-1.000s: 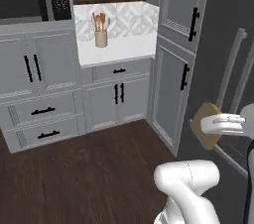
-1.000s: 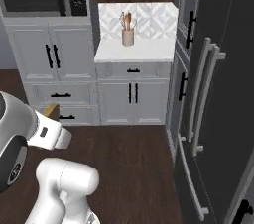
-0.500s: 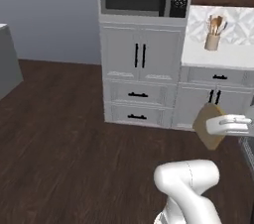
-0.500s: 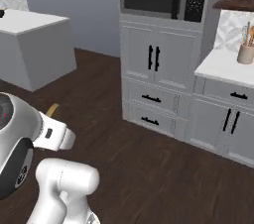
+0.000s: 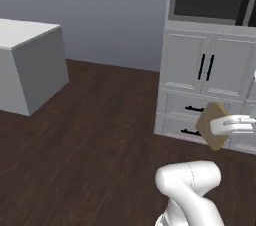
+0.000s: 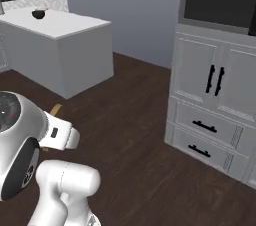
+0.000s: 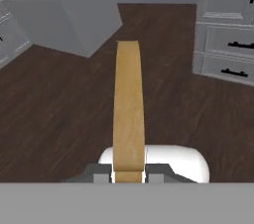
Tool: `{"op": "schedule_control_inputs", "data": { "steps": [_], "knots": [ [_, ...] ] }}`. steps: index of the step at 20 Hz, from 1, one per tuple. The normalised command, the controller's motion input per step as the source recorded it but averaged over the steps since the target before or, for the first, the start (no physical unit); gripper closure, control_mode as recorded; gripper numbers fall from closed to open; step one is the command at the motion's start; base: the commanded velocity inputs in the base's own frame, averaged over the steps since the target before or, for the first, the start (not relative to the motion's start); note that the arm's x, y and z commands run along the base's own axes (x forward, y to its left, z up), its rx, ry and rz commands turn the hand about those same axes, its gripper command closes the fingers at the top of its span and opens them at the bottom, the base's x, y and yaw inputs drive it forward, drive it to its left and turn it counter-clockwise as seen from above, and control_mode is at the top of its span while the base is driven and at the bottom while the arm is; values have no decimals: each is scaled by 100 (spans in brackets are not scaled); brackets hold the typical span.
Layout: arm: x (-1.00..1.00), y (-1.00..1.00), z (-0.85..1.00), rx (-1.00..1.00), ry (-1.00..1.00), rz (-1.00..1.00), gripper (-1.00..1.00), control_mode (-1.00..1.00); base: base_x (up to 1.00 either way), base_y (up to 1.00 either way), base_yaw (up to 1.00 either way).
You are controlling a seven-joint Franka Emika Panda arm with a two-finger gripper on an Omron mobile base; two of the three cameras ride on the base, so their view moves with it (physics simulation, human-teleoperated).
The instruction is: Start the toaster. Once the lever pops up, take the bread to the plate on the dining counter.
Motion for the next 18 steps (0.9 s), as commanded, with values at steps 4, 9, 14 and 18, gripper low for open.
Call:
{"op": "schedule_control_inputs", "data": {
  "steps": [4,9,14,18],
  "knots": [
    [0,0,0,0,0,0,100,100,100,100,22],
    [0,0,0,0,0,0,100,100,100,94,6],
    [0,0,0,0,0,0,100,100,100,71,-7],
    [0,0,0,0,0,0,100,100,100,60,-20]
  ]
}}
